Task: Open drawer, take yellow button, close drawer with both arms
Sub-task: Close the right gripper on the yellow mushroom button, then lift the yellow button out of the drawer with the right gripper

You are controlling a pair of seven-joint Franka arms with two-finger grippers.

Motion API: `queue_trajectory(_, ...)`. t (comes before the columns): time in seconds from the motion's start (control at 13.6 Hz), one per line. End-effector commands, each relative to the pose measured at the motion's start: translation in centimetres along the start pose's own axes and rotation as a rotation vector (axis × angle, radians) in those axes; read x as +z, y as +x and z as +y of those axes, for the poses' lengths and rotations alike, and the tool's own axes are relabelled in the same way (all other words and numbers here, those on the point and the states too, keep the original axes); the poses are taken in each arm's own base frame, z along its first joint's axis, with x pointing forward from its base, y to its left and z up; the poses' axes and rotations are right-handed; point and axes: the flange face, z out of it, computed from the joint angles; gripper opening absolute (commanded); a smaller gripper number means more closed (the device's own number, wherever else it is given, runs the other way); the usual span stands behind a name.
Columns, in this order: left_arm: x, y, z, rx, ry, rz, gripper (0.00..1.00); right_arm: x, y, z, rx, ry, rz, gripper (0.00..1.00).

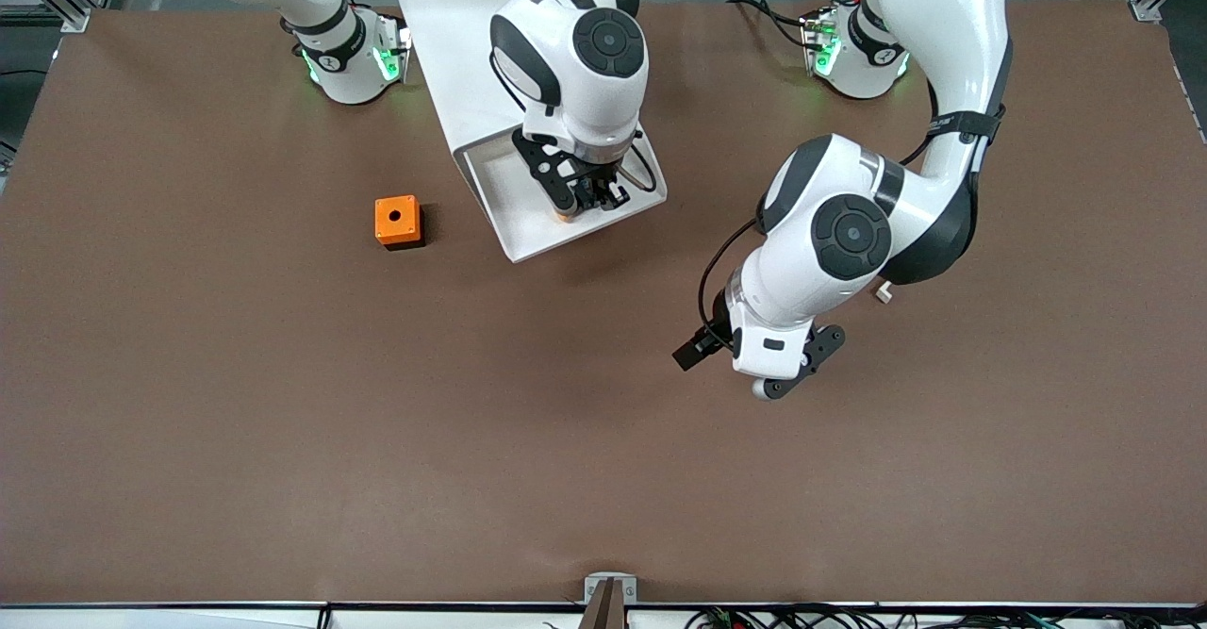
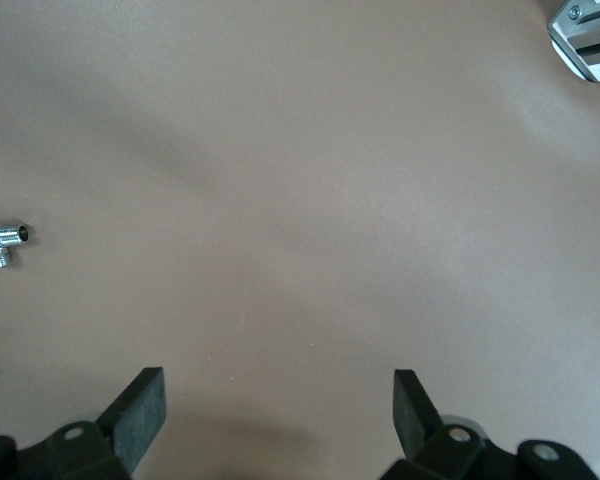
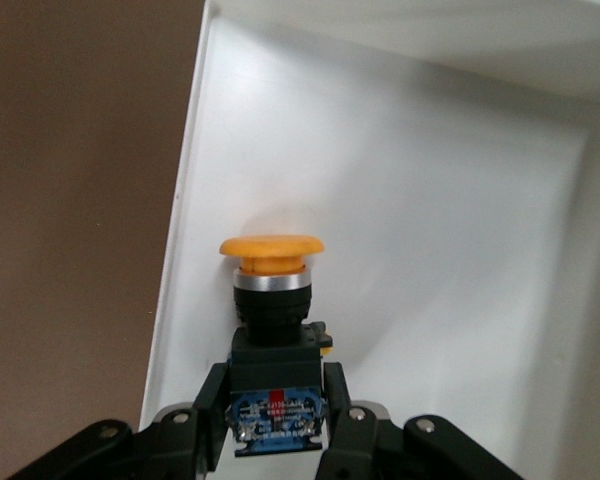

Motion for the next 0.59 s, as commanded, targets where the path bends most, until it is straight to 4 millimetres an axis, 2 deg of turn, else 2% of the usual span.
queue_trajectory(0.0,-0.5,0.0,-0.1,-0.007,-0.002,0.022,1.00,-2.8,2.0,-0.5,0.030,0.028,-0.011,0.00)
queue_trajectory(0.07,-0.5,0.0,-0.1,-0.007,-0.002,0.022,1.00,-3.9,3.0,-0.6,0.040,0.020,-0.010,0.00)
queue_trajectory(0.29,-0.4,-0.1,0.0,-0.006,-0.002,0.020,1.00,-7.1,7.9,-1.1,0.053,0.014,-0.022,0.00)
queue_trajectory(0.44,-0.4,-0.5,0.1,-0.001,-0.002,0.019,1.00,-10.0,11.4,-0.2,-0.019,0.046,-0.035,0.00)
queue_trajectory(0.51,-0.2,-0.8,0.3,0.002,-0.001,0.015,1.00,-10.3,13.7,0.3,-0.052,0.021,-0.037,0.00)
